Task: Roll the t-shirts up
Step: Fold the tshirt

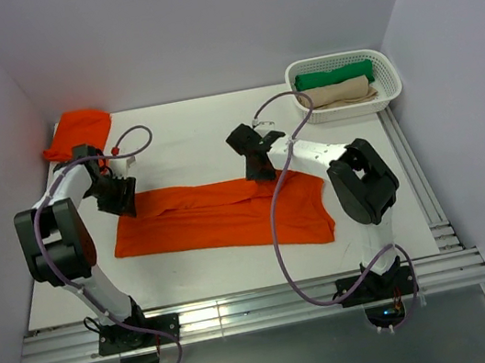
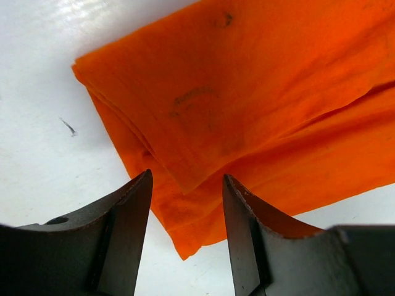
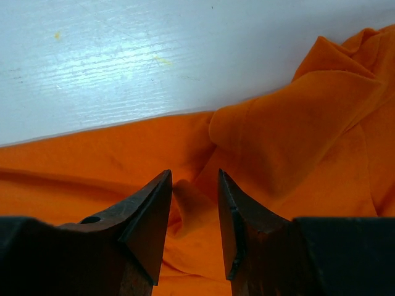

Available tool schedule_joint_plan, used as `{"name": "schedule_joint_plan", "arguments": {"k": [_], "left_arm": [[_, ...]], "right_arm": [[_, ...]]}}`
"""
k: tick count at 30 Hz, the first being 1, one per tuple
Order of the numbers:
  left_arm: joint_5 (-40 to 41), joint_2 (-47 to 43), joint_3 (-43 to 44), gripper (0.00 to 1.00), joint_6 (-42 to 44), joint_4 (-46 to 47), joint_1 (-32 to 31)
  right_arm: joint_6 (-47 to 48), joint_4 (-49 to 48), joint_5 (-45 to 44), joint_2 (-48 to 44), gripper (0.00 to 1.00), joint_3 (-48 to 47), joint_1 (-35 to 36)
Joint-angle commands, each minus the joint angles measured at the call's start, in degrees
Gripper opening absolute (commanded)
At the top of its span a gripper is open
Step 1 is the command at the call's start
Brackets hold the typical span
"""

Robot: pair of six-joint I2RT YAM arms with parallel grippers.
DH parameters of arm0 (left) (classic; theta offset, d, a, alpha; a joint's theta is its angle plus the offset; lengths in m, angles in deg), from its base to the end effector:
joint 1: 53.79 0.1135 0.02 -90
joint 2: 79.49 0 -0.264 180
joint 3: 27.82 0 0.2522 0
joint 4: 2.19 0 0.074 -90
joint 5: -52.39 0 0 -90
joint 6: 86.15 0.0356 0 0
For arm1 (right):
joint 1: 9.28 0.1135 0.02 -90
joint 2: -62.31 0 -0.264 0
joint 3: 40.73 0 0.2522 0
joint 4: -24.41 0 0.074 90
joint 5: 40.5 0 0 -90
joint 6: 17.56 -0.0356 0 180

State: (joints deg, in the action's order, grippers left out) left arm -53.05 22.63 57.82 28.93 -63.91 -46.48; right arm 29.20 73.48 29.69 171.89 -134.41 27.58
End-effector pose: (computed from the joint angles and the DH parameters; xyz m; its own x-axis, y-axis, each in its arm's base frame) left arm 0.3379 0.0338 0.1940 -0.9085 0.2954 -0.2957 0.3494 0.9250 -0.1494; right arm 0.3245 0.2282 0.1957 -0.8362 0.1786 -0.5186 0.1691 0.9834 0.0661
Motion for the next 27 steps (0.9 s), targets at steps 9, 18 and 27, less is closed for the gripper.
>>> {"name": "schedule_joint_plan", "arguments": {"k": [9,18,27], "left_arm": [[-0.7,1.1,-0.9,0.51,-3.5,-0.7,0.0],[0.3,1.7,-0.4,0.35,-5.0,0.2,-0.3],[1.4,1.1,0.5,0.02,-6.0,0.9,-0.4]], "right_arm": [[1.1,-2.8,-0.3,-0.6,0.39,1.0,-0.4],[1.1,-3.4,-0.3,-2.0,0.33,2.1,-1.0],[-0.3,-3.8,0.1,-3.8,0.17,4.3,-1.1]]}}
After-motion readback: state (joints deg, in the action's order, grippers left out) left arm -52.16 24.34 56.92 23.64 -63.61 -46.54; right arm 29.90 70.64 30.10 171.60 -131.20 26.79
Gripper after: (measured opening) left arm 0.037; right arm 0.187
